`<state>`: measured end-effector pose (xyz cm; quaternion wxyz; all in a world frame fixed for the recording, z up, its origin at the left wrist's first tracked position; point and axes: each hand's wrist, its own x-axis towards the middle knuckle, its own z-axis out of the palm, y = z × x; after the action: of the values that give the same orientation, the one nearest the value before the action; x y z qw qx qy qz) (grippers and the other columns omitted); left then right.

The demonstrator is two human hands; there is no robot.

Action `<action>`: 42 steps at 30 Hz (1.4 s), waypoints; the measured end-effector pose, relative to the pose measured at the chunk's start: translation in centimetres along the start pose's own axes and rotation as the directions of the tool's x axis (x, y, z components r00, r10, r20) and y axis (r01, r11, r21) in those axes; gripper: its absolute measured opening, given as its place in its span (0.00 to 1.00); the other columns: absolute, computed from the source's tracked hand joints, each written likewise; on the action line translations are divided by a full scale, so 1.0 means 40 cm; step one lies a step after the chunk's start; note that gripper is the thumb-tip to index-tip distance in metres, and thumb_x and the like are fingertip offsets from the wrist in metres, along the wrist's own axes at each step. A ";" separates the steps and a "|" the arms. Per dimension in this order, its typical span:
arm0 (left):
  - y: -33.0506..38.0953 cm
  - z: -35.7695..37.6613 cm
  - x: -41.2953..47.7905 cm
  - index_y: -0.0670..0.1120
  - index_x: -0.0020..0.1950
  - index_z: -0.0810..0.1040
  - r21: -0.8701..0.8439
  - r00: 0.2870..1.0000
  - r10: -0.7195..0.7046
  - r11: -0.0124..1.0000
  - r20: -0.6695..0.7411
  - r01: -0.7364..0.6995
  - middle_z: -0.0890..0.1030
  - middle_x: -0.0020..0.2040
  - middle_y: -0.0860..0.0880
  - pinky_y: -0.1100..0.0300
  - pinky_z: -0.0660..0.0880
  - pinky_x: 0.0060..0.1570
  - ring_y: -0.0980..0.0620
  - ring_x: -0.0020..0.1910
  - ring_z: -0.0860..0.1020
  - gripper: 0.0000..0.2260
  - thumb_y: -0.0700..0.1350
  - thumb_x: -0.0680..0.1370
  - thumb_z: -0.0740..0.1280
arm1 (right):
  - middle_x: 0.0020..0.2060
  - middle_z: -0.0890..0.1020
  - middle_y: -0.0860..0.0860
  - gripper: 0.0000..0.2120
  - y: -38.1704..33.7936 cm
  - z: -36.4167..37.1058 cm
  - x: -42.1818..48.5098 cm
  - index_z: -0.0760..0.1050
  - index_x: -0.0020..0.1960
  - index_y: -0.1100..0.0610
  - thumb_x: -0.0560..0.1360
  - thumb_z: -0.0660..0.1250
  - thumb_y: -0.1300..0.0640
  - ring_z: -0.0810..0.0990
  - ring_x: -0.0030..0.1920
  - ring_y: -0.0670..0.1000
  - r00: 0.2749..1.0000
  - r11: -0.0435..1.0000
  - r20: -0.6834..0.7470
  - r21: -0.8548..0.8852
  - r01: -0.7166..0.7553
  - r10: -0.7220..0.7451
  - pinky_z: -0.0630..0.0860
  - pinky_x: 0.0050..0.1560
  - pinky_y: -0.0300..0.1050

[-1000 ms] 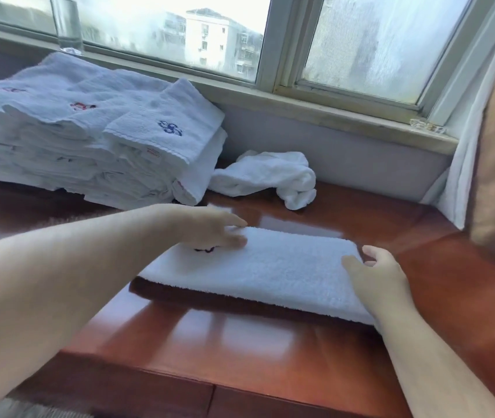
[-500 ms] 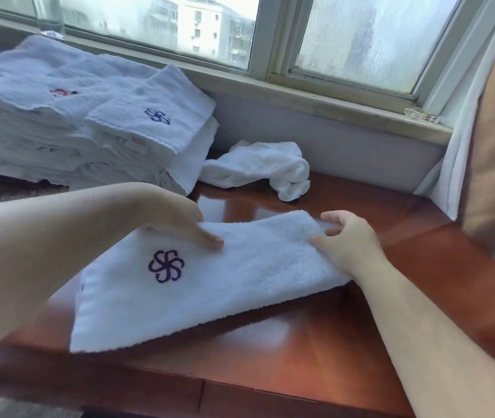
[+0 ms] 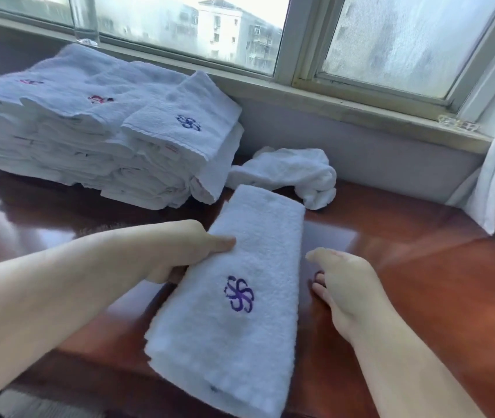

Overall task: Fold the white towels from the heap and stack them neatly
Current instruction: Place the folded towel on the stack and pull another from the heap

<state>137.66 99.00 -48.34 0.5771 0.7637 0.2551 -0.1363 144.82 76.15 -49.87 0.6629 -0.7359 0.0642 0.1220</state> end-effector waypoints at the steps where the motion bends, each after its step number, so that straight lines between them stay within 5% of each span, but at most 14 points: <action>1: -0.010 0.009 -0.005 0.42 0.55 0.82 -0.022 0.998 -0.008 1.000 0.055 0.009 0.87 0.46 0.44 0.52 0.83 0.42 0.45 0.45 0.86 0.17 0.54 0.77 0.73 | 0.48 0.77 0.53 0.15 -0.002 -0.006 -0.010 0.77 0.57 0.65 0.72 0.72 0.60 0.77 0.51 0.53 0.998 0.994 0.034 0.098 -0.051 0.048 0.79 0.54 0.52; 3: -0.015 0.019 -0.011 0.43 0.57 0.82 -0.040 0.993 0.001 0.999 0.122 0.004 0.87 0.48 0.44 0.55 0.83 0.41 0.47 0.46 0.86 0.14 0.51 0.77 0.73 | 0.49 0.77 0.57 0.07 -0.019 -0.007 -0.016 0.75 0.48 0.62 0.73 0.71 0.63 0.81 0.47 0.56 0.990 0.971 0.094 0.201 -0.125 0.108 0.83 0.44 0.54; 7: 0.001 0.040 -0.002 0.47 0.56 0.83 0.028 0.986 0.157 0.987 0.055 -0.159 0.87 0.49 0.48 0.48 0.81 0.56 0.47 0.49 0.85 0.16 0.55 0.73 0.72 | 0.45 0.79 0.59 0.11 -0.046 0.006 -0.019 0.72 0.56 0.62 0.75 0.69 0.63 0.83 0.31 0.56 0.980 0.972 0.151 0.173 -0.157 0.131 0.82 0.34 0.51; 10: 0.009 0.051 0.007 0.47 0.58 0.83 -0.150 0.982 0.185 0.973 0.043 -0.177 0.87 0.50 0.46 0.45 0.79 0.59 0.45 0.50 0.85 0.19 0.57 0.73 0.73 | 0.32 0.82 0.56 0.11 -0.066 0.013 -0.010 0.75 0.55 0.64 0.74 0.68 0.63 0.79 0.26 0.53 0.968 0.970 0.189 0.147 -0.196 0.167 0.78 0.29 0.47; 13: 0.005 0.040 0.023 0.44 0.60 0.82 -0.329 0.989 0.116 0.941 0.091 -0.080 0.86 0.51 0.44 0.48 0.81 0.55 0.45 0.50 0.85 0.20 0.56 0.75 0.74 | 0.30 0.76 0.55 0.12 -0.080 0.022 0.008 0.76 0.55 0.64 0.74 0.68 0.59 0.71 0.23 0.50 0.931 0.945 0.255 0.130 -0.299 0.260 0.71 0.22 0.43; 17: -0.003 0.019 0.036 0.43 0.58 0.84 -0.426 0.979 0.083 0.905 0.189 0.005 0.86 0.53 0.43 0.53 0.82 0.45 0.45 0.50 0.85 0.18 0.54 0.75 0.73 | 0.35 0.74 0.55 0.14 -0.078 0.049 0.026 0.76 0.57 0.63 0.75 0.69 0.55 0.69 0.28 0.52 0.884 0.909 0.318 0.127 -0.397 0.341 0.70 0.31 0.43; 19: -0.006 0.013 0.043 0.43 0.53 0.87 -0.447 0.971 0.066 0.893 0.229 0.045 0.86 0.53 0.42 0.53 0.82 0.42 0.45 0.47 0.86 0.16 0.54 0.75 0.72 | 0.35 0.75 0.54 0.13 -0.083 0.055 0.038 0.78 0.55 0.61 0.74 0.71 0.54 0.73 0.26 0.51 0.872 0.894 0.334 0.146 -0.423 0.358 0.73 0.27 0.41; 22: -0.012 0.004 0.053 0.44 0.49 0.88 -0.452 0.962 0.054 0.889 0.268 0.076 0.86 0.53 0.42 0.52 0.82 0.44 0.45 0.47 0.86 0.13 0.53 0.74 0.72 | 0.27 0.71 0.49 0.09 -0.087 0.057 0.054 0.78 0.45 0.55 0.74 0.72 0.50 0.66 0.20 0.47 0.859 0.909 0.357 0.058 -0.412 0.366 0.65 0.20 0.36; 27: -0.030 0.010 0.075 0.45 0.62 0.82 -0.515 0.967 0.128 0.857 0.218 0.002 0.84 0.56 0.41 0.46 0.81 0.53 0.41 0.53 0.84 0.14 0.46 0.77 0.71 | 0.50 0.85 0.56 0.19 -0.057 0.061 0.075 0.82 0.59 0.63 0.73 0.74 0.52 0.84 0.49 0.62 0.919 0.984 0.365 0.034 -0.172 0.148 0.78 0.58 0.51; 29: -0.035 0.015 0.087 0.49 0.64 0.79 -0.515 0.961 0.196 0.854 0.196 -0.069 0.84 0.58 0.41 0.43 0.79 0.56 0.40 0.56 0.83 0.15 0.43 0.78 0.70 | 0.47 0.87 0.59 0.17 -0.050 0.069 0.080 0.81 0.57 0.65 0.75 0.72 0.54 0.86 0.48 0.61 0.947 0.998 0.319 0.044 -0.049 0.032 0.82 0.54 0.55; 31: -0.028 0.010 0.099 0.49 0.64 0.79 -0.518 0.955 0.221 0.851 0.198 -0.089 0.84 0.58 0.42 0.45 0.79 0.57 0.41 0.56 0.83 0.17 0.43 0.75 0.71 | 0.47 0.86 0.61 0.16 -0.046 0.077 0.085 0.80 0.57 0.66 0.76 0.71 0.55 0.87 0.46 0.61 0.946 0.990 0.323 0.117 -0.075 0.034 0.84 0.45 0.54; 36: 0.023 -0.002 0.133 0.45 0.61 0.83 -0.471 0.962 0.149 0.882 0.231 -0.024 0.85 0.56 0.44 0.52 0.80 0.54 0.45 0.54 0.84 0.22 0.61 0.76 0.70 | 0.47 0.86 0.62 0.15 -0.042 0.091 0.100 0.79 0.58 0.65 0.77 0.71 0.55 0.87 0.45 0.62 0.949 0.980 0.292 0.117 -0.159 0.120 0.83 0.40 0.54; 39: 0.034 0.010 0.147 0.43 0.64 0.80 -0.406 0.975 0.103 0.914 0.195 -0.015 0.86 0.54 0.43 0.48 0.81 0.52 0.44 0.51 0.85 0.21 0.54 0.76 0.73 | 0.43 0.86 0.63 0.13 -0.040 0.099 0.101 0.78 0.57 0.65 0.77 0.70 0.58 0.87 0.39 0.61 0.961 0.985 0.259 0.115 -0.131 0.097 0.82 0.33 0.54; 42: 0.021 0.027 0.156 0.50 0.64 0.76 -0.427 0.971 0.210 0.893 0.112 -0.144 0.86 0.52 0.45 0.47 0.82 0.47 0.44 0.50 0.85 0.15 0.49 0.79 0.71 | 0.45 0.86 0.59 0.08 -0.019 0.101 0.098 0.77 0.57 0.58 0.78 0.68 0.59 0.86 0.41 0.58 0.977 0.995 0.214 0.093 -0.029 0.008 0.84 0.39 0.54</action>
<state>143.41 99.24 -51.13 0.7544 0.6306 0.1617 -0.0848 148.42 80.52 -50.54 0.6993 -0.6853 0.0051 0.2033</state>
